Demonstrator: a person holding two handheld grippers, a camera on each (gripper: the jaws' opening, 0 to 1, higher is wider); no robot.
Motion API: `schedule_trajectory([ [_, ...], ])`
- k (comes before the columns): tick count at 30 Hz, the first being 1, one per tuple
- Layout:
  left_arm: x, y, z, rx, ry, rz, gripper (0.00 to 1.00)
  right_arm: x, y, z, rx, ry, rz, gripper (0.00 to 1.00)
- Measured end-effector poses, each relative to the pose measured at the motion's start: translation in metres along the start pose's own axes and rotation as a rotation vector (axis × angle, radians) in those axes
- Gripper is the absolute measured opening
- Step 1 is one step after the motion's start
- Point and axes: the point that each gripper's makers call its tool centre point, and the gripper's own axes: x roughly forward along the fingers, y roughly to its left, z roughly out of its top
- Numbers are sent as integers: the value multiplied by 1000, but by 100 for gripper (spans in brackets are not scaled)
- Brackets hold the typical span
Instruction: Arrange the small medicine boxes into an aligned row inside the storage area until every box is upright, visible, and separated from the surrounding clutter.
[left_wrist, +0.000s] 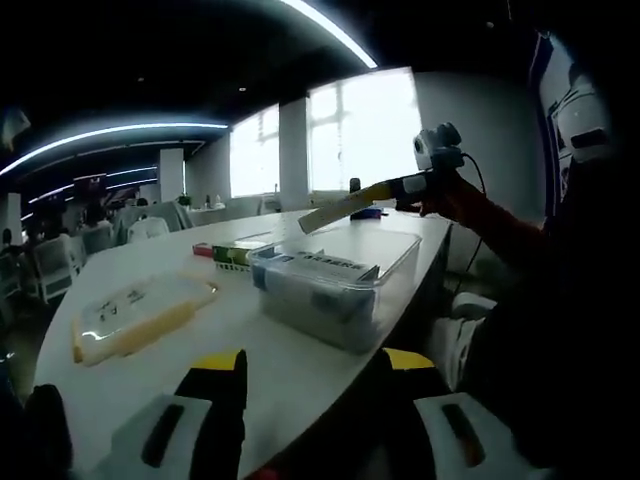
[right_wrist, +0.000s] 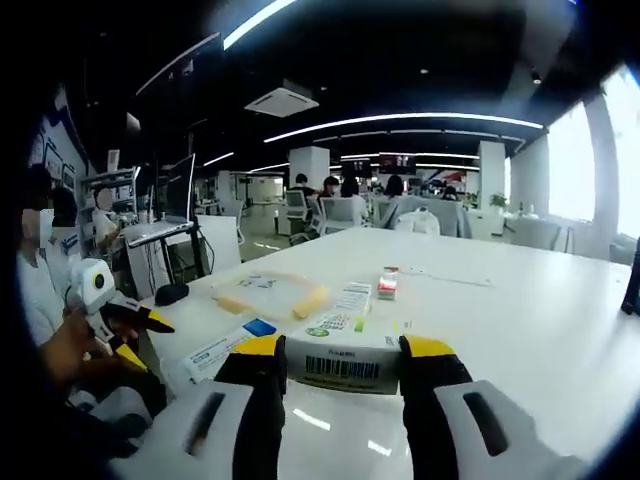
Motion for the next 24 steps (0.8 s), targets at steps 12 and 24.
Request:
schedule_trajectory([
  [12,0,-1,-1,-1,0,-2,53,-15,24,-3,24,9,63,43],
  [24,-1,0,-2,0,3,5,53,-6,25,-27,10,71,58,43],
])
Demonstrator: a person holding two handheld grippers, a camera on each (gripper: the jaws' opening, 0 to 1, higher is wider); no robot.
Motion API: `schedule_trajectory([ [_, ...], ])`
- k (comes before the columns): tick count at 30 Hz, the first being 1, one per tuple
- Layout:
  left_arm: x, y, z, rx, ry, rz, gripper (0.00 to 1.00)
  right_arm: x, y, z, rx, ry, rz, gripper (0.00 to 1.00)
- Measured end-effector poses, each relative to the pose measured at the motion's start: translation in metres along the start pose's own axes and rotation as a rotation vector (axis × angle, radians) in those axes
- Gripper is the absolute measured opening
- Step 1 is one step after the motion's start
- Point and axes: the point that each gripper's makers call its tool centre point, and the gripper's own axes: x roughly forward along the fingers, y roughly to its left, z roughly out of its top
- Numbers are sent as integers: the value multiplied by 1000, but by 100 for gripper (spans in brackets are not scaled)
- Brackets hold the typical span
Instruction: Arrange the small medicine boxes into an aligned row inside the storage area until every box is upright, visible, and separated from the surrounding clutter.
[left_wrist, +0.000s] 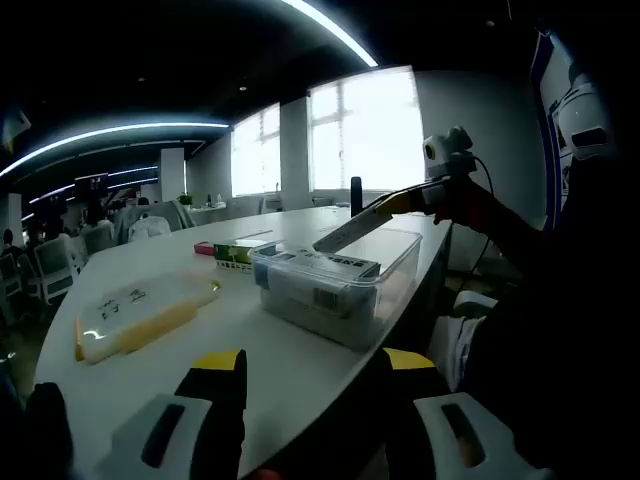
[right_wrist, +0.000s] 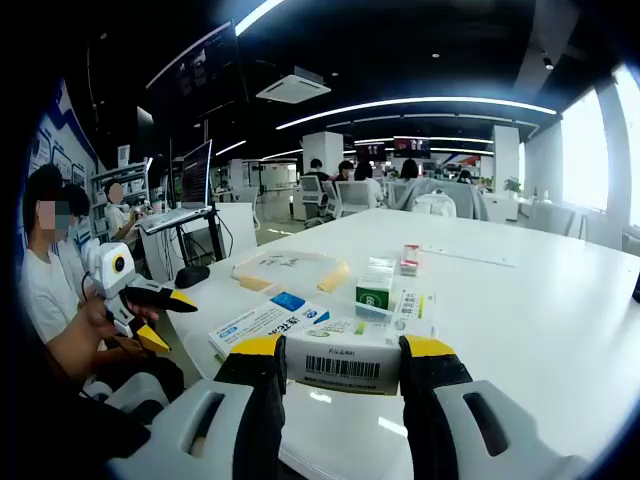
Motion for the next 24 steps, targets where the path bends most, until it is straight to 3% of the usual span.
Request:
schedule_trajectory([
  [13,-1,1,0,1,5,5,53,9,12,-14,-5,54,17,43],
  [24,-4,5,0,-11,3,15,52,9,14,-16,-7,52,26,44],
])
